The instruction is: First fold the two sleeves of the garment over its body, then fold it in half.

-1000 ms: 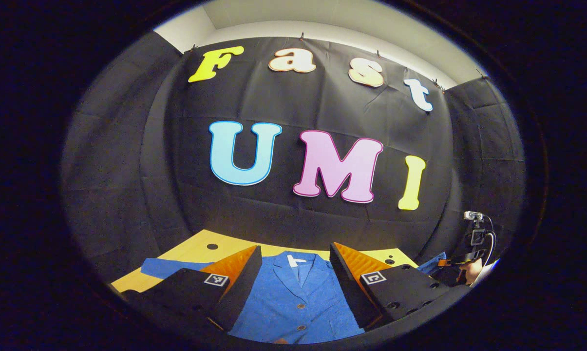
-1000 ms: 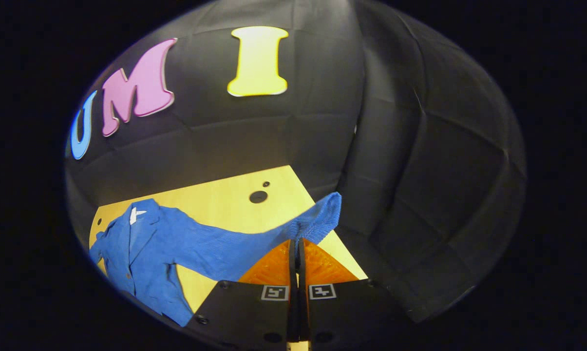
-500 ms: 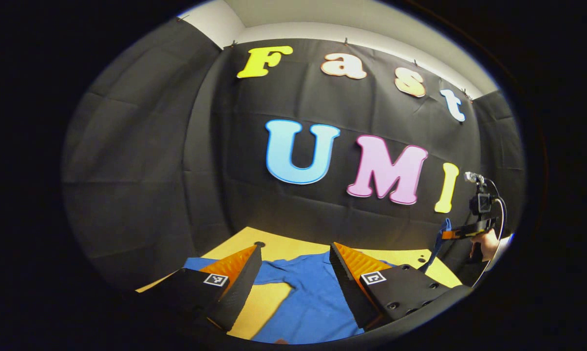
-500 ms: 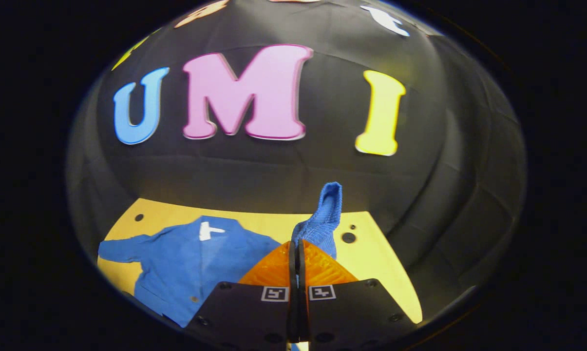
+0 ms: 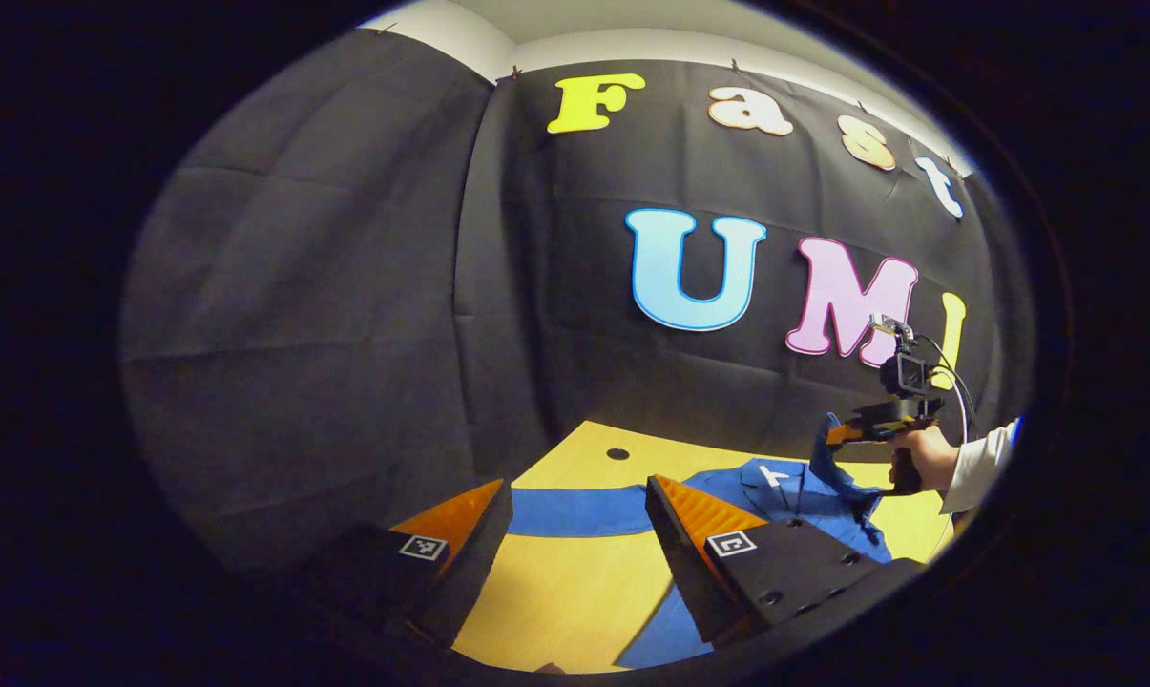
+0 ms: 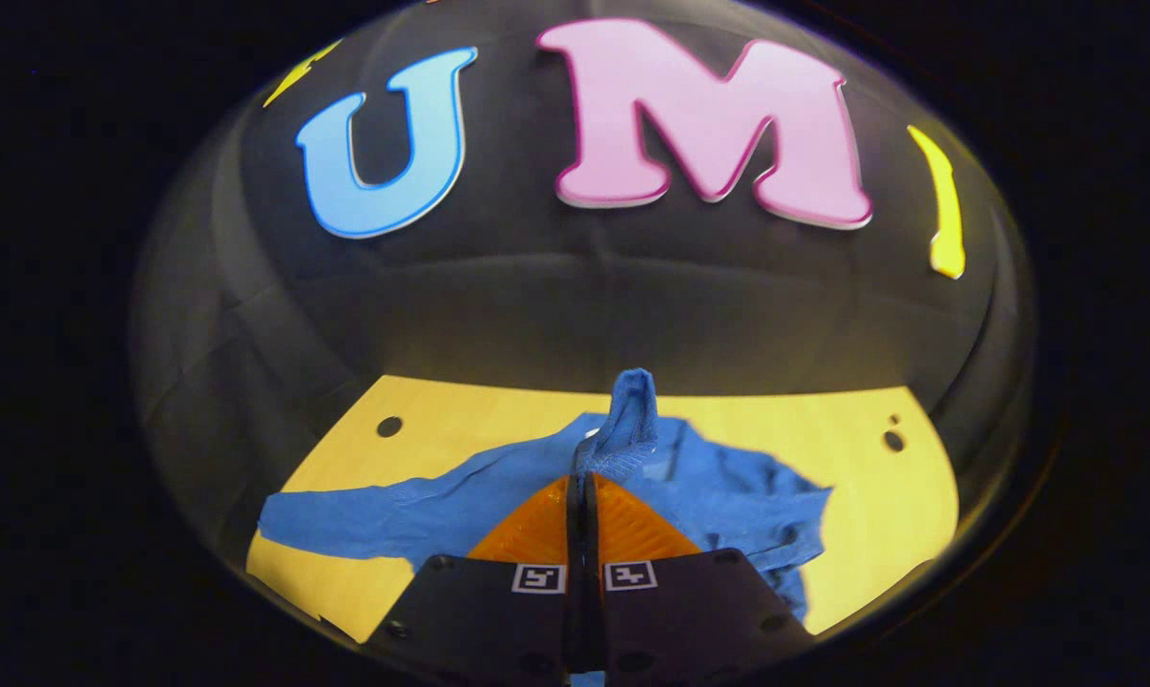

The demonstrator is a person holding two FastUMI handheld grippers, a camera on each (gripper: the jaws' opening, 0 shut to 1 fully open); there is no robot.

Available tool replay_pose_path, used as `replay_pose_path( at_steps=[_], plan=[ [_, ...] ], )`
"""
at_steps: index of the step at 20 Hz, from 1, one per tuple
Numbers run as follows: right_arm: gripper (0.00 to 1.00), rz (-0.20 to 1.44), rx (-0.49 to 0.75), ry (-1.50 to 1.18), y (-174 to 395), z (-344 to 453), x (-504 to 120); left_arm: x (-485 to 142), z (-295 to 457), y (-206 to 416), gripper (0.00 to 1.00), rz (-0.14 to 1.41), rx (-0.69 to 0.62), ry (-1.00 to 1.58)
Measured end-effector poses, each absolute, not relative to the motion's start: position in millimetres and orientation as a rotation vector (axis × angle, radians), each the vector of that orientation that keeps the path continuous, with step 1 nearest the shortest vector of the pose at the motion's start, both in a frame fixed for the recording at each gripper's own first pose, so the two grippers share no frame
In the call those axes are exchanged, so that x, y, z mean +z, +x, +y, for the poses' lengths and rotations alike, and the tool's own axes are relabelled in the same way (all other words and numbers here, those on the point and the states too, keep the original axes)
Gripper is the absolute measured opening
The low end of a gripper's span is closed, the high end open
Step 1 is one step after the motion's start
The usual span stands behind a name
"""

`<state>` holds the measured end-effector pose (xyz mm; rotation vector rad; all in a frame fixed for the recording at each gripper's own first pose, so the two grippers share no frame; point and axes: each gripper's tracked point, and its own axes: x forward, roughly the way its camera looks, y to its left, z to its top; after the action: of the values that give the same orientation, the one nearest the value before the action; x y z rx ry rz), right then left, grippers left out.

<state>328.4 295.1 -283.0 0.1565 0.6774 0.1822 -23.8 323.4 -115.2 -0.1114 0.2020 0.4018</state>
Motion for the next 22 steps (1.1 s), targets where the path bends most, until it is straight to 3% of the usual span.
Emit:
replay_pose_path(
  at_steps=[7,8,9,10,13,15,16,19,20,21,22],
  plan=[
    [0.01,0.899,0.222,0.330,326,376,-389,-132,357,-47,0.82,0.273,0.485,-0.062],
    [0.06,0.922,0.242,0.364,323,384,-395,-136,358,-48,0.81,0.278,0.488,-0.056],
    [0.00,0.940,0.285,0.414,318,395,-392,-138,359,-48,0.81,0.282,0.488,-0.054],
    [0.19,0.944,0.334,0.456,315,406,-388,-143,358,-45,0.81,0.288,0.486,-0.058],
    [0.46,0.923,0.444,0.505,305,420,-362,-154,353,-31,0.81,0.306,0.462,-0.098],
    [0.75,0.905,0.445,0.439,303,401,-352,-157,351,-15,0.81,0.295,0.437,-0.093],
    [0.95,0.863,0.449,0.389,306,391,-341,-159,354,-6,0.81,0.291,0.427,-0.087],
    [0.97,0.669,0.431,0.196,305,352,-281,-170,366,22,0.81,0.296,0.401,-0.096],
    [0.87,0.590,0.427,0.139,304,338,-254,-177,371,32,0.81,0.296,0.395,-0.089],
    [0.97,0.513,0.425,0.088,300,327,-226,-180,379,41,0.81,0.292,0.398,-0.077],
    [0.89,0.439,0.429,0.047,293,317,-198,-184,386,51,0.81,0.290,0.389,-0.064]
  ],
)
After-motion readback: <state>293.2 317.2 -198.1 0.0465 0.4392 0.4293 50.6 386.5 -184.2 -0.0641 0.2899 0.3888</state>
